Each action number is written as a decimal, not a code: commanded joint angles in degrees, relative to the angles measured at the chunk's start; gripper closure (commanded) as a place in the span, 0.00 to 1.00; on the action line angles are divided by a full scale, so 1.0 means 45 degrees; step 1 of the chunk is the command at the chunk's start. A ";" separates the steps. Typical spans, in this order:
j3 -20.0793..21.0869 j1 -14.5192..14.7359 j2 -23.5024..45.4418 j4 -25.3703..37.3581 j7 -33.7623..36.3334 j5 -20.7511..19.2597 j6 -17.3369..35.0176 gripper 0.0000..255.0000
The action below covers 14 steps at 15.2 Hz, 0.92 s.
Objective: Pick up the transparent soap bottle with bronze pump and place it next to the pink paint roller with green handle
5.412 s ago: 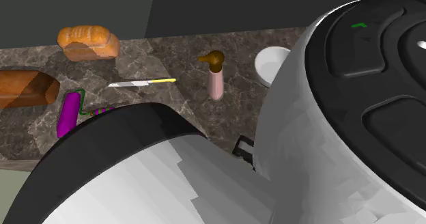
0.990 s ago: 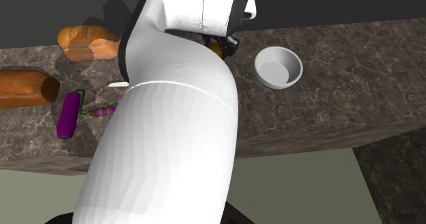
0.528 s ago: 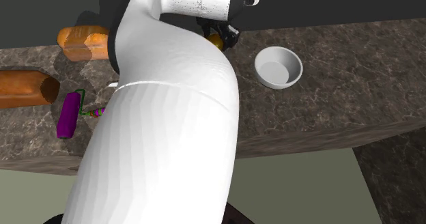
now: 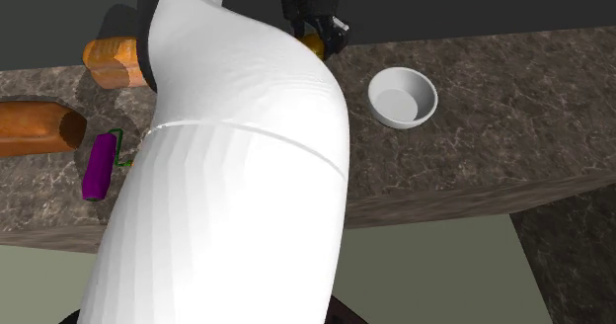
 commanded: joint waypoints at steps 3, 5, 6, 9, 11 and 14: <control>0.0187 0.0392 -0.0089 0.0235 0.0574 -0.0093 -0.0310 1.00; 0.0362 0.0742 -0.0206 0.0054 0.1115 -0.0170 -0.0236 1.00; 0.0451 0.0922 -0.0243 -0.0006 0.1389 -0.0215 -0.0209 1.00; 0.0723 0.1481 -0.0269 -0.0072 0.2230 -0.0382 -0.0170 1.00; 0.0902 0.1874 -0.0215 -0.0019 0.2803 -0.0520 -0.0178 1.00; 0.1152 0.2508 -0.0027 0.0208 0.3672 -0.0768 -0.0244 1.00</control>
